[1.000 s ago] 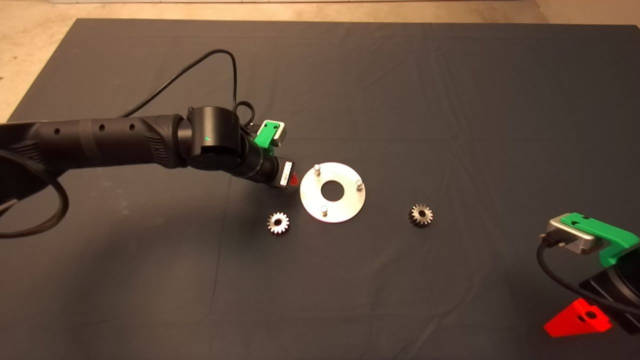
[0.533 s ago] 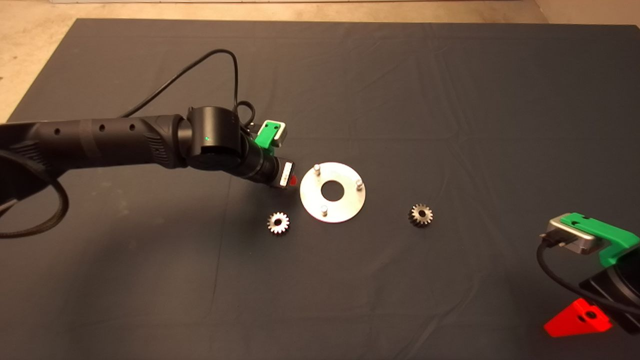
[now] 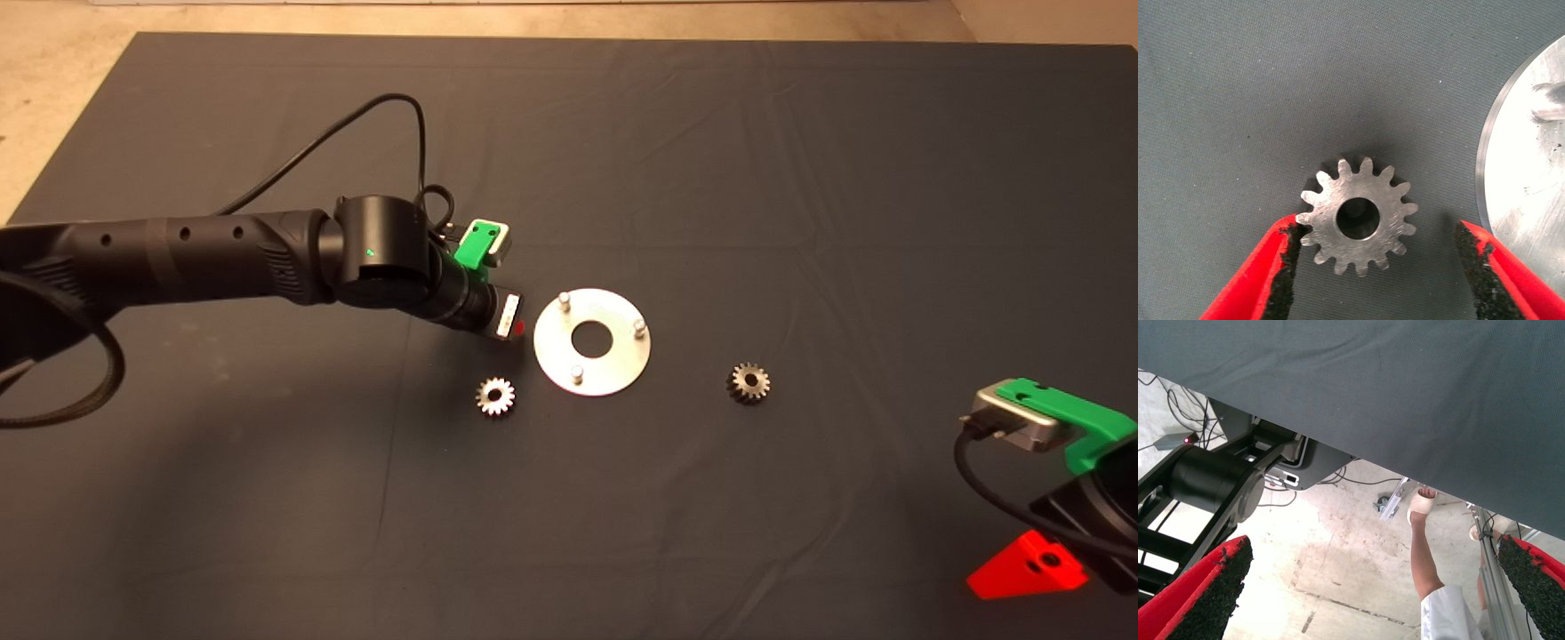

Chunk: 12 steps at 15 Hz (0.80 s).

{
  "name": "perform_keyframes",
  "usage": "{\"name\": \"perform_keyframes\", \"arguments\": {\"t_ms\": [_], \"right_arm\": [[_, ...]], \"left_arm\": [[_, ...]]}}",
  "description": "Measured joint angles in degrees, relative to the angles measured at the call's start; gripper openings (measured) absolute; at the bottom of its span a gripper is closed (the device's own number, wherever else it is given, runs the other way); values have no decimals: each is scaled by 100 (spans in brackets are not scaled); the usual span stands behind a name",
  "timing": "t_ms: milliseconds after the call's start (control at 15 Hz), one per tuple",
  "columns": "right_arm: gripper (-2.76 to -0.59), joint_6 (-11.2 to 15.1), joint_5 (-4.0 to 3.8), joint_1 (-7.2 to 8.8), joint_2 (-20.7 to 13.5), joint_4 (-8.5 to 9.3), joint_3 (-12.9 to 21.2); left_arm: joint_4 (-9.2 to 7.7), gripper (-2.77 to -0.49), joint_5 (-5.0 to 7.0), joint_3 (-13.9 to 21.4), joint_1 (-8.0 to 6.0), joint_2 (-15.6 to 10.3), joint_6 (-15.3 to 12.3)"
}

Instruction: Install three planetary gears onto the carrier pins

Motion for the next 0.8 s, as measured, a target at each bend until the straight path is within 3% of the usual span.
{"name": "perform_keyframes", "arguments": {"t_ms": [800], "right_arm": [[-61,0,0,0,0,2,0]], "left_arm": [[1,-202,24,-11,0,12,7]]}}
